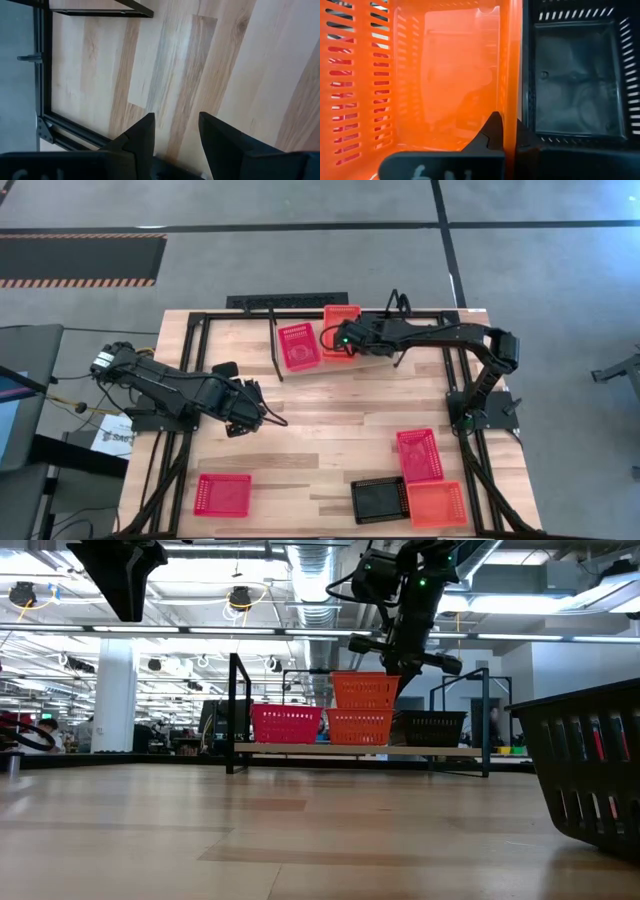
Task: Stack baskets on shelf by color
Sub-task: Stack the left orange bin into the orange bin on the shelf
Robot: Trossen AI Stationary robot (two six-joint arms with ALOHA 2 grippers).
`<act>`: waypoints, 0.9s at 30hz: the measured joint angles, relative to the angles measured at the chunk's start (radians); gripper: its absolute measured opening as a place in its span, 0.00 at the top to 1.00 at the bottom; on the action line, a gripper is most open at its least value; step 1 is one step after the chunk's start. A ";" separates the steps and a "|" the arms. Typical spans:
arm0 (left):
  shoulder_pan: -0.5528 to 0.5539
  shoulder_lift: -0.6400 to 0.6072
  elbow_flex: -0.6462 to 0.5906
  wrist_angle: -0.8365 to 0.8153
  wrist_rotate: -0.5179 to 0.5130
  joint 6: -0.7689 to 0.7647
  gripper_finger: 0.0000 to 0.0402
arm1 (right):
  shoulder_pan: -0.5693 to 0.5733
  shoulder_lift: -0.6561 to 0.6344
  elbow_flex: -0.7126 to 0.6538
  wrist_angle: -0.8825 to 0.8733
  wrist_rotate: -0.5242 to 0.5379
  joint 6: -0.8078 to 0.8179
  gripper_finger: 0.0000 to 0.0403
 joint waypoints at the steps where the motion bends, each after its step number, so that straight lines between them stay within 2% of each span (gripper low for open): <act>1: 0.000 0.000 0.000 0.000 0.000 0.000 0.65 | 0.000 0.000 0.000 0.001 0.000 0.000 1.00; 12: 0.000 0.000 0.000 0.003 0.000 0.000 0.65 | 0.024 0.000 0.000 0.022 -0.026 0.016 1.00; 22: 0.000 0.000 0.000 0.003 0.001 -0.001 0.65 | 0.025 0.084 -0.001 0.040 -0.023 0.024 1.00; 27: 0.000 0.000 0.000 0.003 0.002 -0.001 0.65 | 0.024 0.086 -0.001 0.073 -0.032 -0.034 0.97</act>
